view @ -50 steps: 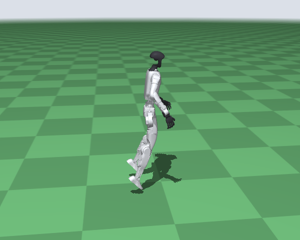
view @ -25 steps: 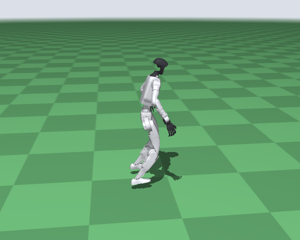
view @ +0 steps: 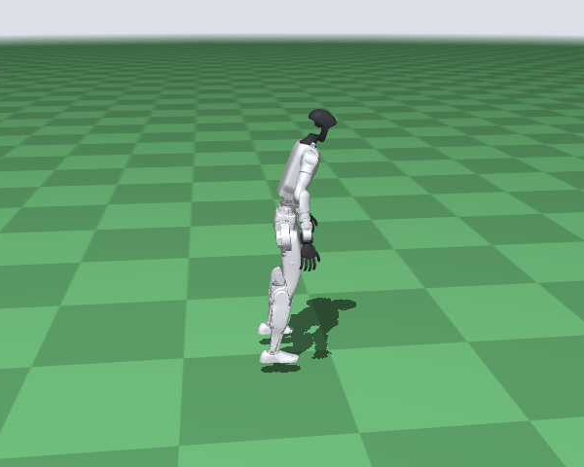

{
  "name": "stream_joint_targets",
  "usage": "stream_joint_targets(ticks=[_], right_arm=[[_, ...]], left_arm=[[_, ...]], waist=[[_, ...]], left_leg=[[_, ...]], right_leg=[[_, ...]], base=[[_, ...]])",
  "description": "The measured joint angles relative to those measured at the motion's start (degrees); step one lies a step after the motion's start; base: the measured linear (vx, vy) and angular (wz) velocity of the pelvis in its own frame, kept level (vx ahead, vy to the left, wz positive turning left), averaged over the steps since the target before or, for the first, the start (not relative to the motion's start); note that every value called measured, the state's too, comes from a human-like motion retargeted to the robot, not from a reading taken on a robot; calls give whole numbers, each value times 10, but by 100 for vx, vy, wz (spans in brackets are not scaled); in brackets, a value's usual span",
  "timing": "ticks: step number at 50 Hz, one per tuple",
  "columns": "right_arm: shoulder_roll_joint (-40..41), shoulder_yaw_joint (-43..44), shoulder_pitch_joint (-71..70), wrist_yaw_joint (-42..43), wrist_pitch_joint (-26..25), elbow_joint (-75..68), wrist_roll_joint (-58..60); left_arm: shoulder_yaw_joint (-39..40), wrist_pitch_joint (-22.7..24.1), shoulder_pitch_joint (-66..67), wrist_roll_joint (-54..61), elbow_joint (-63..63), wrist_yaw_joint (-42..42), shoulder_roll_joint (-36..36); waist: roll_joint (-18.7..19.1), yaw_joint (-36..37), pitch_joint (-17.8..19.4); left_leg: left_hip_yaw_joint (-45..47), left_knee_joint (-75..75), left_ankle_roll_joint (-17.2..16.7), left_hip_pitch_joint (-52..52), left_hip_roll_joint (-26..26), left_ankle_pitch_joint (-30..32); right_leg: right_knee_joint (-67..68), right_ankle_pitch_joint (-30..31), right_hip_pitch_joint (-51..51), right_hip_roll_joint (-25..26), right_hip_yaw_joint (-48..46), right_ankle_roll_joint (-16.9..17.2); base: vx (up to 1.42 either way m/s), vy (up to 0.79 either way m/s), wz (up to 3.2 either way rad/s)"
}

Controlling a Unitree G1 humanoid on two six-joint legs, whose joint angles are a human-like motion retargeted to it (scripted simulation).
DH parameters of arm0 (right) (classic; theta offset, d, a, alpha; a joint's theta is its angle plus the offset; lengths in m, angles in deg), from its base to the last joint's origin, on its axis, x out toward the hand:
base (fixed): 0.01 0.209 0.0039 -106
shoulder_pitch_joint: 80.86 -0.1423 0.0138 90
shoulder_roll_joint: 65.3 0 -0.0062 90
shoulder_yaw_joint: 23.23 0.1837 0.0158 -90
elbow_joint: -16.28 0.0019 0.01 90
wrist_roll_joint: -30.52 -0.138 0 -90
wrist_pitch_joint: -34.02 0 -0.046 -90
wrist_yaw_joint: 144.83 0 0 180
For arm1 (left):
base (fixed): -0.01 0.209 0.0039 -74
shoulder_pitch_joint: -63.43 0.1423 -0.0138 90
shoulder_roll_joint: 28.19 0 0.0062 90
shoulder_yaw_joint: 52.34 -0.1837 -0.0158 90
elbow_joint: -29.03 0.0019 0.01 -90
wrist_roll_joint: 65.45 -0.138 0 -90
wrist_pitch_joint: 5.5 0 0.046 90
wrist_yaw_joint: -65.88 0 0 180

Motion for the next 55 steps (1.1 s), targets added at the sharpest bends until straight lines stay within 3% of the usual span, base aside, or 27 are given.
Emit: stream_joint_targets(ticks=[15, 20, 23, 25, 28, 34, 37, 40, 43, 45, 47, 48, 50, 52, 53, 55], right_arm=[[-61, -13, 121, -49, 16, 256, -2], [-67, -14, 117, -54, 20, 273, -19], [-41, -17, 84, -18, 21, 236, -39], [-17, -19, 51, 8, 19, 200, -63], [3, -33, 19, 24, 18, 164, -96], [23, -87, -99, 23, -2, 36, -81], [33, -94, -192, 1, -13, -46, -23], [-31, -136, -214, 54, 18, 68, -21], [-175, -116, -127, 54, 47, 374, -58], [-250, -44, -33, -14, 44, 538, -90], [-278, 39, 82, -74, 35, 615, -111], [-277, 70, 138, -96, 33, 624, -111], [-252, 97, 212, -130, 24, 587, -73], [-221, 82, 230, -146, -7, 496, 4], [-207, 64, 220, -162, -28, 440, 40], [-188, 30, 195, -190, -64, 337, 79]], left_arm=[[7, 63, 110, 60, -261, 0, -53], [25, 66, 122, 73, -249, -7, -38], [13, 64, 81, 100, -188, -36, -22], [-11, 56, 22, 117, -130, -54, -15], [-54, 33, -48, 122, -71, -62, -8], [-60, -9, -150, 116, 19, -55, 25], [-56, -22, -192, 66, 51, 1, 21], [-126, 3, -179, -3, -58, -9, -52], [-166, 46, -107, -43, -297, -88, -188], [-141, 70, -39, -48, -415, -116, -253], [-99, 91, 44, -56, -448, -120, -267], [-78, 100, 90, -69, -441, -113, -259], [-31, 99, 161, -88, -399, -87, -227], [10, 72, 204, -71, -351, -75, -177], [27, 51, 219, -52, -329, -71, -154], [55, 11, 245, -7, -291, -55, -129]], waist=[[5, 0, -28], [13, -7, 3], [8, -12, 47], [0, -18, 92], [0, -39, 142], [30, -57, 144], [31, -67, 142], [33, -72, 117], [22, -60, 73], [12, -49, 44], [5, -36, -3], [7, -28, -31], [20, -13, -76], [17, -2, -91], [24, 2, -77], [60, 6, -28]], left_leg=[[2, -15, -7, 2, 1, -1], [5, -24, -11, -12, 12, 9], [2, -24, -13, -23, 11, 5], [-6, -8, 1, -39, 0, -7], [-42, 114, 61, -126, -19, -71], [-94, 582, 161, -429, -2, -252], [-102, 712, 172, -492, 6, -306], [-106, 721, 172, -491, 9, -311], [-81, 567, 169, -382, 5, -250], [-63, 366, 143, -253, -3, -136], [-63, 92, 65, -111, -15, 101], [-72, -21, 1, -52, -12, 218], [-103, -98, -97, 14, 12, 334], [-103, 0, -47, 35, -22, 357], [-91, 130, 5, 31, -30, 339], [-70, 492, 82, 4, 10, 260]], right_leg=[[0, 1, -7, 0, 1, 23], [6, 19, -34, 16, 26, 19], [18, -1, -55, 22, 56, 16], [30, -27, -65, 15, 63, 8], [106, -84, -113, 4, 51, -32], [552, -272, -392, 55, 30, -76], [685, -323, -454, 65, 20, -106], [698, -328, -452, 62, 9, -115], [558, -266, -356, 41, 9, -91], [371, -148, -238, 22, 10, -69], [126, 75, -112, 3, 20, -19], [26, 190, -61, 0, 27, 27], [-54, 334, 1, 24, 39, 82], [-17, 372, 46, 7, 82, 68], [59, 358, 69, 16, 93, 26], [384, 255, 62, 88, 78, -60]], base=[[1, 0, -1], [-11, 1, -11], [-22, -4, 4], [-29, -6, 48], [-33, -4, 83], [-20, -3, 27], [4, -7, 11], [19, -6, 11], [45, -4, -9], [67, -4, -12], [72, -4, -6], [67, -9, -8], [59, -13, -12], [48, 13, -19], [39, 15, -25], [24, 4, -24]])
